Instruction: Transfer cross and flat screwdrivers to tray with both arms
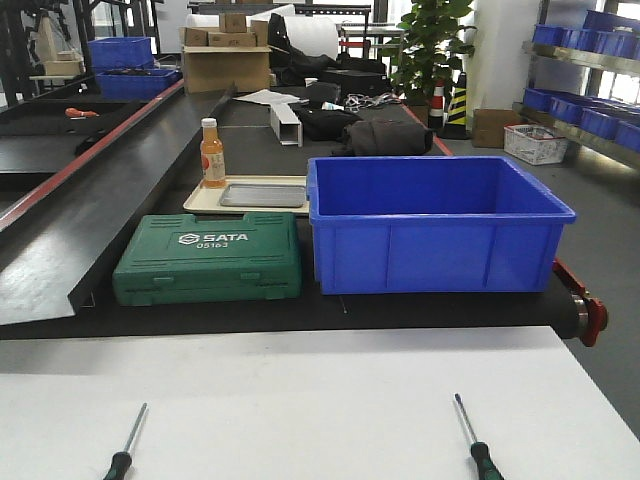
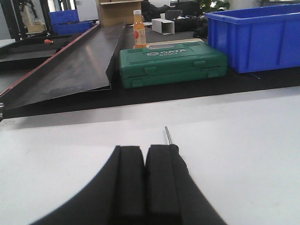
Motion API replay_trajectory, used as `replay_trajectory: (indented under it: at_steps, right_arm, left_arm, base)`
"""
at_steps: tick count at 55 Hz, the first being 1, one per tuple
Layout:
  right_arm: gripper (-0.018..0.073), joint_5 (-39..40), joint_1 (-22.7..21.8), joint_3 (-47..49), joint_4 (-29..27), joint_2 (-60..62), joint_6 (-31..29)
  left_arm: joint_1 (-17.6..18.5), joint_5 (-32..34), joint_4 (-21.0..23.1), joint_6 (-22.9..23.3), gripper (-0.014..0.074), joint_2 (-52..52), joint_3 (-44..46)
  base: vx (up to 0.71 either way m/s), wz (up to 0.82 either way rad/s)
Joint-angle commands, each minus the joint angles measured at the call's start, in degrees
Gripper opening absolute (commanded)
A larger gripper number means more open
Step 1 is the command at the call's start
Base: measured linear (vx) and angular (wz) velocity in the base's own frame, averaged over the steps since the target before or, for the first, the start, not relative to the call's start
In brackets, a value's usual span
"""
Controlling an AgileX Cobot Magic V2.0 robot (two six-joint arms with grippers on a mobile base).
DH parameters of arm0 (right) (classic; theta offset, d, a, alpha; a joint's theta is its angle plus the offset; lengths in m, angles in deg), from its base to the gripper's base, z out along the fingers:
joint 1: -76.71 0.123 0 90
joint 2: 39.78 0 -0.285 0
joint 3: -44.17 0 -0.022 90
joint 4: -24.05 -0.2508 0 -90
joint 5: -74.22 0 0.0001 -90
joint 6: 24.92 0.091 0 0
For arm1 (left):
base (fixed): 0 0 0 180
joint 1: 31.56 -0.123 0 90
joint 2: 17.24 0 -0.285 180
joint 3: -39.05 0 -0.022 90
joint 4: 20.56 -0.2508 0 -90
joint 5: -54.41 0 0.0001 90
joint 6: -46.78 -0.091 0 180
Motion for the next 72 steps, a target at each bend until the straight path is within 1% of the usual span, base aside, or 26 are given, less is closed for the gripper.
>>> replay_trajectory:
  at_steps: [1, 27, 35, 36, 44, 50, 57, 59, 62, 65, 69, 72]
  right_arm:
    - [-0.0008, 4.7, -0.36, -0.44, 0.47, 0.31, -0.11]
    - [-0.0008, 4.7, -0.36, -0.44, 0.47, 0.31, -0.11]
    - [-0.0008, 4.7, -0.36, -0.44, 0.47, 0.31, -0.11]
    - [-0.0008, 4.7, -0.36, -0.44, 0.47, 0.31, -0.11]
    - [-0.0008, 5.52, -0.35, -0.44, 0.47, 0.31, -0.11]
    - [-0.0008, 6.33, -0.35, -0.44, 0.47, 0.31, -0.11]
    - [-0.0008, 13.53, -0.35, 0.21, 0.19, 0.31, 0.16]
    - [-0.0008, 14.04, -0.35, 1.25, 0.19, 0.31, 0.16]
    - [-0.0008, 13.05, -0.35, 3.99, 0.19, -0.44, 0.1]
    - [-0.0008, 10.46, -0.35, 7.84, 0.24, -2.23, 0.05]
    - [-0.0008, 7.21, -0.35, 13.69, 0.24, -6.18, -0.1]
    - [-0.0008, 6.15, -0.35, 16.95, 0.24, -9.21, -0.1]
  left_arm:
    - [0.08, 4.82, 0.14, 0.58, -0.0006, -0.68, 1.32]
    - [0.08, 5.07, 0.14, 0.16, -0.0006, -0.68, 1.32]
    - [0.08, 8.25, 0.37, 0.22, -0.0006, -0.68, 1.41]
    - [0.08, 9.42, 0.37, 0.22, -0.0006, -0.68, 1.41]
    - [0.08, 10.66, 0.37, 0.19, -0.0006, -0.68, 1.41]
    - [0.08, 14.83, 0.37, 0.19, -0.0006, -0.68, 1.41]
    - [0.08, 20.32, 0.37, 2.69, -0.0006, -0.68, 2.93]
    - [0.08, 21.07, 0.37, 3.09, -0.0006, -0.68, 4.04]
    - [0.08, 20.9, 0.37, 3.09, -0.0004, -0.68, 6.59]
    - [0.08, 19.96, 0.31, 3.09, -0.0002, -0.64, 9.33]
    - [0.08, 16.06, 0.31, 3.09, 0.0004, 0.77, 14.59]
    - [0.08, 11.72, 0.31, 3.09, 0.0011, 2.72, 18.66]
  base:
    - [0.0, 0.0]
    - [0.0, 0.0]
    - [0.0, 0.0]
    - [0.0, 0.0]
    - [0.0, 0.0]
    - [0.0, 0.0]
    - [0.0, 0.0]
    - [0.0, 0.0]
    - [0.0, 0.0]
    - [0.0, 0.0]
    - [0.0, 0.0]
    - [0.0, 0.0]
